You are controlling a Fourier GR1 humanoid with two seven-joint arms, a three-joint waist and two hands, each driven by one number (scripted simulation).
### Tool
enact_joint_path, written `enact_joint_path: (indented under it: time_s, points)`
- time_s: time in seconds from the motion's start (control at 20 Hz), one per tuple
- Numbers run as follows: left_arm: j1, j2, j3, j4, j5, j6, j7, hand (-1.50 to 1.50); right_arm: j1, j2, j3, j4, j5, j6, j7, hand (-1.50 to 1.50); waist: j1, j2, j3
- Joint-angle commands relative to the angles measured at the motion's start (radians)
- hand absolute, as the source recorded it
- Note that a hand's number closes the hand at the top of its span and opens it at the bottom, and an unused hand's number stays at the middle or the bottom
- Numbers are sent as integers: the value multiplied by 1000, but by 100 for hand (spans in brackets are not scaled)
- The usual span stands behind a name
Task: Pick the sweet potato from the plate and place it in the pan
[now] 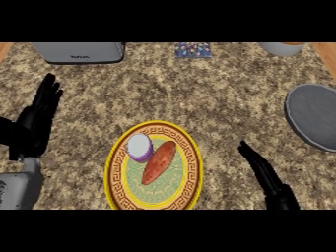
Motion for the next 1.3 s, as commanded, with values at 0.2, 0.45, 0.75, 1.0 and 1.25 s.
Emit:
enact_joint_path:
  time_s: [0.2, 0.45, 0.75, 1.0, 1.25]
  points:
    - [-19, -6, -9, 2, -6, -11, 7, 0, -160, -50, 55, -316, 165, 405, 569, -150, 30, 5, 0]
    - [-83, -8, 1, 5, 7, -11, 72, 0, -496, 58, 35, -287, 146, 615, 821, -150, 43, 7, 2]
    - [-39, -34, 0, 51, -25, -21, -35, 0, -771, 220, -27, -95, 47, 705, 923, -150, 36, 7, 3]
    - [1, -30, 1, -57, -11, -33, 50, 0, -758, 224, 120, 15, 18, 511, 915, -150, 38, 4, 4]
    - [-49, -50, 3, 33, -62, -5, -5, 0, -769, 225, 136, 49, 11, 543, 980, -150, 25, 5, 4]
